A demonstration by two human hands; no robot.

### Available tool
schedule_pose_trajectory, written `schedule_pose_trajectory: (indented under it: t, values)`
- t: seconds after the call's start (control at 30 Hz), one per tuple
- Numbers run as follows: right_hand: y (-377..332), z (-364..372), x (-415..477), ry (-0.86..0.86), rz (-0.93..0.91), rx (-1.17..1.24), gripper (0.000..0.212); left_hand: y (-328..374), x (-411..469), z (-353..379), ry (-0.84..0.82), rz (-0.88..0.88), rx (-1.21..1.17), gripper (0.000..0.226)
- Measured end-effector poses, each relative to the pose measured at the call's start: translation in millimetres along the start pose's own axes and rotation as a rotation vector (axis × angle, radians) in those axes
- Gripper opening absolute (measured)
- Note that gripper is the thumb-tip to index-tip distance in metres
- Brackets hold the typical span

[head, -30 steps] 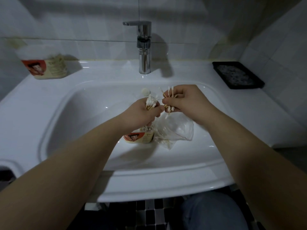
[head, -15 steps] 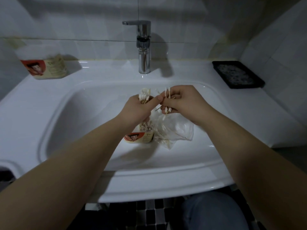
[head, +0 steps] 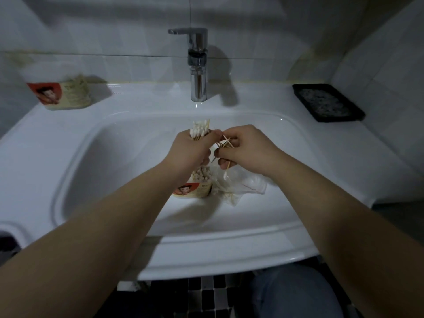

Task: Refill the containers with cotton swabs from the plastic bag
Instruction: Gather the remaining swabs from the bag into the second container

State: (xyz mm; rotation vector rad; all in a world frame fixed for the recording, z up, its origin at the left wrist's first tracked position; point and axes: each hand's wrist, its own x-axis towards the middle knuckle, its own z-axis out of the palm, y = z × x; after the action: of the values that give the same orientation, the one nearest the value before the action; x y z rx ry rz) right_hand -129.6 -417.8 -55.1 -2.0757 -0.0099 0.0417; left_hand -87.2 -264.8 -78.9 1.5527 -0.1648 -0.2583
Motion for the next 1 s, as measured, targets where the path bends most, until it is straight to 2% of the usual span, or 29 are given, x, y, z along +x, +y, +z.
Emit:
schedule_pose_trajectory:
  t: [0.1, 0.3, 0.4, 0.53, 0.63, 0.77, 1.0]
  values:
    - [0, 0, 1, -0.008, 0.03, 0.055, 0.015, -1, 3, -1, 0.05, -0.014, -0.019, 0.015]
    - [1, 6, 1, -0.024, 0.018, 0.053, 0.005, -3, 2, -2, 0.005, 0.015, -0.02, 0.011]
    - [1, 10, 3, -0.006, -0.003, 0.052, 0.013, -1, 2, -1, 0.008, 0.028, -0.072, 0.012]
    - [1, 12, 2, 0.02, -0.028, -0.006, 0.03, -5, 0, -1, -0.037, 0.013, -0.051, 0.031]
    - [-2, 13, 0, -0.004, 0.002, 0.048, 0.039, -3, 1, -1, 0.012, 0.0, 0.001, 0.023]
    - [-3, 12, 2, -0.015, 0.058, 0.066, 0.014, -1, 1, 1, 0.062, 0.011, 0.024, 0.026]
    - [1, 10, 5, -0.027, 0.159, -0.014, 0.007, -1, 3, 3, 0.099, 0.002, -0.057, 0.025]
